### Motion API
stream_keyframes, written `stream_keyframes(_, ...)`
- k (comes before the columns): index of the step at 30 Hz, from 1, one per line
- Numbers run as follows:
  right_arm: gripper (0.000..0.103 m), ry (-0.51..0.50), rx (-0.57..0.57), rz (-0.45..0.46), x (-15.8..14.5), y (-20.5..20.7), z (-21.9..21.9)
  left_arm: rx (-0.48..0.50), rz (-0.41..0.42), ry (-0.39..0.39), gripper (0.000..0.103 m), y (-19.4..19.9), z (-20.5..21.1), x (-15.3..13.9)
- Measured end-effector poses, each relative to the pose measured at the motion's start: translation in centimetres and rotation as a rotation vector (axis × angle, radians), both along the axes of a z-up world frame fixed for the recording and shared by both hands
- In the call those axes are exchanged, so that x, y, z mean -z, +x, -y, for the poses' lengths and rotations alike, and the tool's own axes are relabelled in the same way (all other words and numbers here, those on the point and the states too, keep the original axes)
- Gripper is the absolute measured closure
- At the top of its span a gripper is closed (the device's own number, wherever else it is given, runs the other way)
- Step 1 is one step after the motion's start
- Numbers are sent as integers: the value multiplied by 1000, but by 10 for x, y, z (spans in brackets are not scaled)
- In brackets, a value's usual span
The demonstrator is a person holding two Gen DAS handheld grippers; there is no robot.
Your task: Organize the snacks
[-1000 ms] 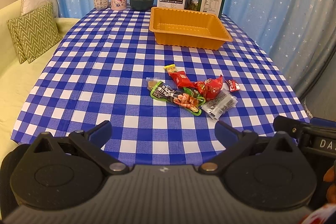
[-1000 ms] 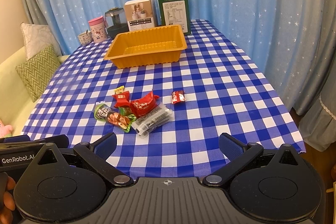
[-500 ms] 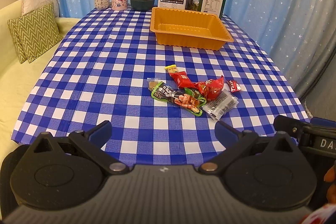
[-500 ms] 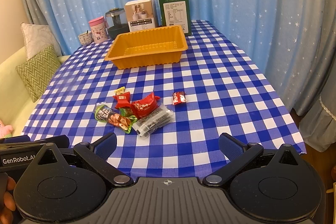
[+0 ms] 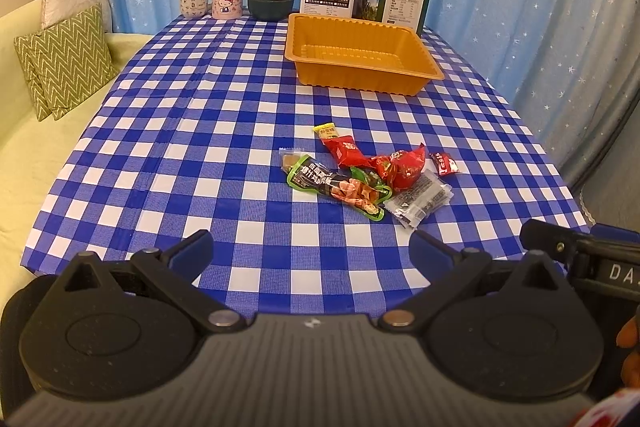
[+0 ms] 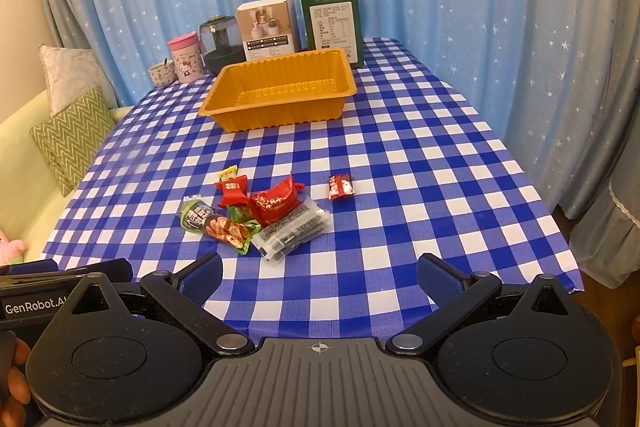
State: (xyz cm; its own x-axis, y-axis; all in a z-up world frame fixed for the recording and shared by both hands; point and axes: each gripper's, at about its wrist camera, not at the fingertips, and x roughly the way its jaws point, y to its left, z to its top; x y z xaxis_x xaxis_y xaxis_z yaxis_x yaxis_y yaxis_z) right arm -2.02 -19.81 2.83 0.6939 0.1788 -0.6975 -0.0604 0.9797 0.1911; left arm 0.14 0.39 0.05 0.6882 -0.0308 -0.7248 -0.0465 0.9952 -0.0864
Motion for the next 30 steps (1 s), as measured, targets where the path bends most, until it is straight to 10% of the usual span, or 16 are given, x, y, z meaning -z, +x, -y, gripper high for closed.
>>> stream_keyframes(30,0,11,12,2,-3,-2,-4,-27,5,-12,0,2,-4,2)
